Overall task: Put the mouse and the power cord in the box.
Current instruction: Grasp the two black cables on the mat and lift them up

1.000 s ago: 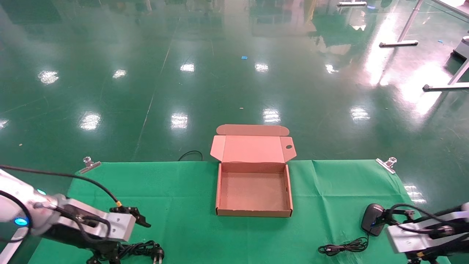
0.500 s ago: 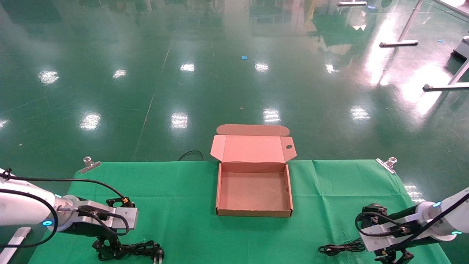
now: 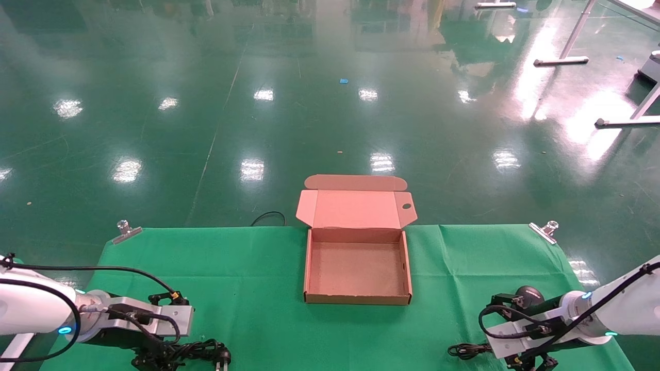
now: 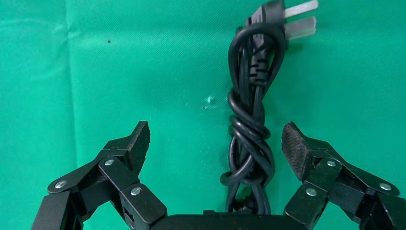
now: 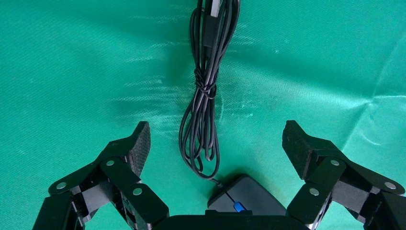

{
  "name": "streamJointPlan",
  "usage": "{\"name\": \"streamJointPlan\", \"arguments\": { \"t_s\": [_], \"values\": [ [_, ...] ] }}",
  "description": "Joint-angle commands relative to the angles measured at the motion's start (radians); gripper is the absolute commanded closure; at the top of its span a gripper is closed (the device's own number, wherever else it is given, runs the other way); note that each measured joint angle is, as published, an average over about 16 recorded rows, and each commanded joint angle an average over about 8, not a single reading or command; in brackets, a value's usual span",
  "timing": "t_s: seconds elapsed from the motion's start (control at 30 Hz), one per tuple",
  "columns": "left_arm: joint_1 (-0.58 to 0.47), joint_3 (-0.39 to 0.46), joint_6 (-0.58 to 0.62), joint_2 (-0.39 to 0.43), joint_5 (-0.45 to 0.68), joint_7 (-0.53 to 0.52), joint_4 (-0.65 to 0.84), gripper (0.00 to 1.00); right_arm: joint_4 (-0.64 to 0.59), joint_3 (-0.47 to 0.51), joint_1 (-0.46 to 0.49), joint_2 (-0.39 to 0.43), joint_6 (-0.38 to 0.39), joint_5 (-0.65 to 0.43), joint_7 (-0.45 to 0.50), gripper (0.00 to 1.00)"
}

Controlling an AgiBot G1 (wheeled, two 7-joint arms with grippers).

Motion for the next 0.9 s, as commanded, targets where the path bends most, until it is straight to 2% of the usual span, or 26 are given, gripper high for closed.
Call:
{"name": "streamJointPlan", "arguments": {
  "t_s": [0.03, 0.27, 0.3, 0.33, 0.53, 0.57, 0.6, 0.9],
  "values": [
    [0.002, -0.002, -0.008, -0.001, -0.003, 0.003, 0.006, 0.00, -0.009, 0.001, -0.001, -0.005, 0.008, 0.002, -0.006, 0.00],
    [0.014, -0.001, -0.014, -0.005, -0.001, 0.008, 0.017, 0.00, -0.027, 0.003, 0.000, -0.011, 0.019, 0.004, -0.017, 0.00],
    [0.016, -0.002, -0.013, -0.006, -0.002, 0.008, 0.019, 0.06, -0.029, 0.004, 0.000, -0.011, 0.020, 0.005, -0.017, 0.03],
    [0.017, -0.002, -0.013, -0.007, -0.003, 0.008, 0.020, 0.15, -0.031, 0.004, 0.000, -0.011, 0.020, 0.005, -0.018, 0.13],
    [0.023, -0.009, -0.012, -0.011, -0.013, 0.008, 0.023, 0.90, -0.039, 0.005, 0.001, -0.011, 0.023, 0.006, -0.022, 0.88],
    [0.023, -0.010, -0.013, -0.012, -0.014, 0.009, 0.023, 0.97, -0.040, 0.005, 0.001, -0.010, 0.024, 0.006, -0.022, 0.97],
    [0.024, -0.010, -0.013, -0.012, -0.014, 0.009, 0.023, 1.00, -0.041, 0.005, 0.001, -0.011, 0.024, 0.006, -0.023, 1.00],
    [0.024, -0.011, -0.013, -0.013, -0.016, 0.010, 0.023, 1.00, -0.042, 0.005, 0.001, -0.010, 0.024, 0.007, -0.023, 1.00]
  ]
}}
